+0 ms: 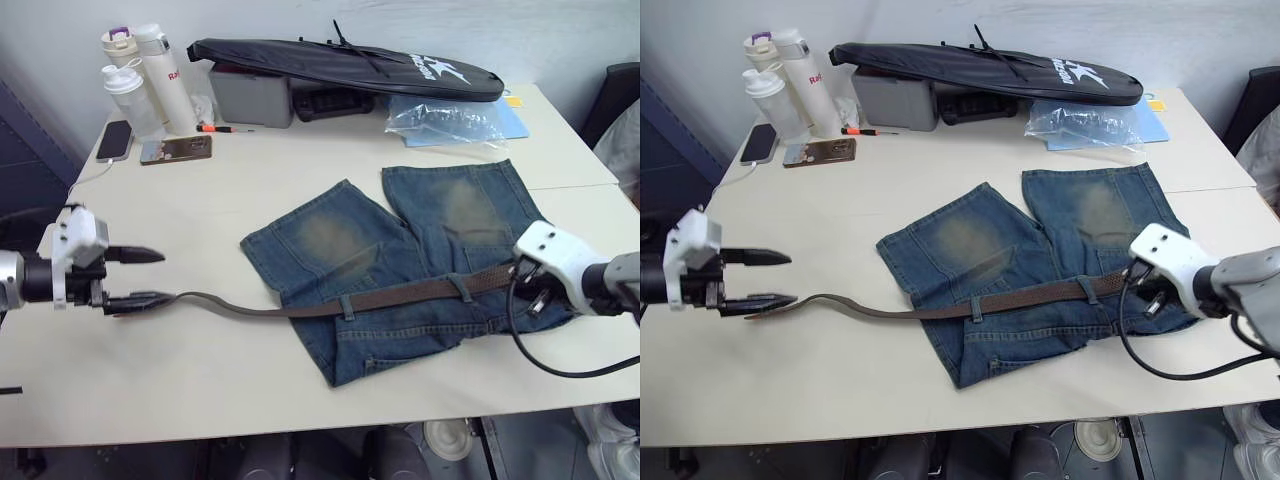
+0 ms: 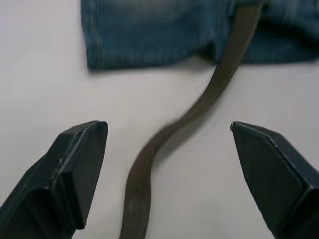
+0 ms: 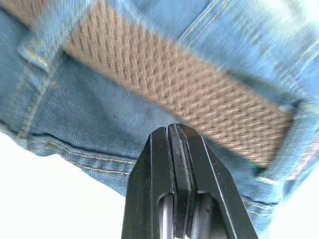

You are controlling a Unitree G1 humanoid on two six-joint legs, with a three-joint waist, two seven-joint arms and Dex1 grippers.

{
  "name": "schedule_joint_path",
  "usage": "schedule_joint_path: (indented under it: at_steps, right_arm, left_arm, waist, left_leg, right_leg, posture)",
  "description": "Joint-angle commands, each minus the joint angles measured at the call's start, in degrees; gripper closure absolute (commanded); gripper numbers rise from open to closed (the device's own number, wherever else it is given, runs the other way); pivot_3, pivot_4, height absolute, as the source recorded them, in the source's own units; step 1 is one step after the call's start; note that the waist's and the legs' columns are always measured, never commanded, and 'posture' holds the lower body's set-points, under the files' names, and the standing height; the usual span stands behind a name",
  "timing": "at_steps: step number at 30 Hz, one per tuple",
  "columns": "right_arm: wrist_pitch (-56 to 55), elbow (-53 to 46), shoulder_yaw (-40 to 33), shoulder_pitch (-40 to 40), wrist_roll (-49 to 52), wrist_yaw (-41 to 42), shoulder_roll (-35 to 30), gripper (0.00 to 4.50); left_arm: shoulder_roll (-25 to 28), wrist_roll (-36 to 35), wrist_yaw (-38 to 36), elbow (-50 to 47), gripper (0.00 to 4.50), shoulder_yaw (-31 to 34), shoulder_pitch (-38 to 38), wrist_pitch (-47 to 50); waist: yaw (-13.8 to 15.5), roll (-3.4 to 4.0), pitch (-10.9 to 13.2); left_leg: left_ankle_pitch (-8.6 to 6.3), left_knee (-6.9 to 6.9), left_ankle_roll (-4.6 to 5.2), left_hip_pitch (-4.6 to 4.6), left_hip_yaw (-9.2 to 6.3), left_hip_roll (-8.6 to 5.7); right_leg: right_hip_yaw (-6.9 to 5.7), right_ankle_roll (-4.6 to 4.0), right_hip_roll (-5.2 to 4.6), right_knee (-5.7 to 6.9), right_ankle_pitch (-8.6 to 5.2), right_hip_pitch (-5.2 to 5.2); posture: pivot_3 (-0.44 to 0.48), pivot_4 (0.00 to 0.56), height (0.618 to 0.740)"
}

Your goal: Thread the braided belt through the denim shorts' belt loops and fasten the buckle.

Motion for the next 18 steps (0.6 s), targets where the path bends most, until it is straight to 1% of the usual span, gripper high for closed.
schedule_joint_path:
  at_steps: [1,3,5,7,8,10,13,14,17,18]
  right_arm:
    - [0.31,-3.76,-6.13,-0.95,4.38,2.89,-0.48,4.5]
    - [1.47,-5.41,-8.51,-0.13,6.29,3.29,0.11,4.5]
    - [2.3,-7.77,-11.41,1.73,8.43,4.2,0.29,4.5]
    - [3.65,-10.9,-15.25,4.32,11.18,5.9,0.2,4.5]
    - [4.15,-11.98,-16.58,5.23,12.22,6.36,0.12,4.5]
    - [8.13,-14.24,-21.93,7.43,14.39,6.35,0.79,4.5]
    - [12.59,-17.84,-31.02,12.95,16.16,8.75,0.32,3.53]
    - [14.57,-19.28,-35.3,15.61,16.29,10.17,0.11,3.05]
    - [18.62,-22.86,-44.06,21.19,16.65,12.44,0.22,1.55]
    - [19.45,-23.86,-46.15,22.51,16.72,12.69,0.41,0.97]
  left_arm:
    - [-2.36,-10.54,1.36,-10.72,0.09,-1.96,-5.29,13.03]
    - [-6.0,-11.45,2.95,-15.72,0.09,-6.27,-8.76,15.05]
    - [-9.7,-8.61,2.6,-19.3,0.09,-12.21,-11.1,13.32]
    - [-13.39,-2.76,1.86,-20.93,0.09,-19.99,-13.36,9.09]
    - [-14.53,-0.94,1.53,-21.02,0.09,-22.25,-14.08,7.69]
    - [-20.02,3.49,1.78,-18.57,0.09,-28.24,-17.68,4.42]
    - [-26.75,10.38,0.91,-13.01,0.0,-35.24,-21.44,-2.55]
    - [-29.26,13.37,0.67,-10.54,0.0,-37.8,-22.23,-6.61]
    - [-34.28,19.03,-0.7,-4.43,0.0,-42.28,-22.38,-16.73]
    - [-35.59,20.2,-1.11,-2.53,0.0,-43.09,-22.05,-19.56]
  waist:
    - [0.0,0.01,-0.01]
    - [0.52,0.06,-0.04]
    - [0.77,0.02,-0.02]
    - [1.27,-0.02,0.0]
    - [1.53,-0.05,0.02]
    - [1.65,-0.07,0.03]
    - [2.56,-0.22,0.11]
    - [2.84,-0.27,0.14]
    - [3.22,-0.28,0.14]
    - [3.25,-0.29,0.15]
  left_leg:
    - [0.0,0.0,-0.01,0.01,0.0,0.0]
    - [0.02,0.0,-0.02,0.03,0.01,-0.02]
    - [0.04,0.05,-0.02,0.03,0.03,-0.05]
    - [0.06,0.08,-0.05,0.05,0.06,-0.29]
    - [0.07,0.09,-0.05,0.05,0.07,-0.3]
    - [0.09,0.09,-0.05,0.03,0.1,-0.31]
    - [0.17,0.12,0.06,0.02,0.08,-0.35]
    - [0.18,0.12,0.07,0.02,0.07,-0.36]
    - [0.19,0.13,0.12,0.03,0.09,-0.39]
    - [0.19,0.13,0.14,0.01,0.09,-0.39]
  right_leg:
    - [0.01,0.0,0.0,0.0,0.0,0.02]
    - [0.02,0.0,0.0,0.0,0.0,0.06]
    - [0.08,0.01,0.0,-0.01,0.01,0.1]
    - [0.08,0.02,0.03,-0.03,0.01,0.14]
    - [0.08,0.02,0.04,-0.04,0.01,0.14]
    - [0.08,0.01,0.07,-0.17,0.01,0.13]
    - [0.02,0.06,0.07,-0.45,0.07,0.25]
    - [0.01,0.09,0.07,-0.54,0.13,0.29]
    - [0.0,0.15,0.06,-0.77,0.23,0.43]
    - [-0.03,0.16,0.06,-0.86,0.25,0.46]
  posture:
    - [0.0,0.15,0.652]
    - [0.0,0.15,0.652]
    - [0.0,0.15,0.652]
    - [0.0,0.15,0.652]
    - [0.0,0.15,0.652]
    - [0.0,0.15,0.652]
    - [0.0,0.15,0.652]
    - [0.0,0.15,0.652]
    - [0.0,0.15,0.652]
    - [0.0,0.15,0.652]
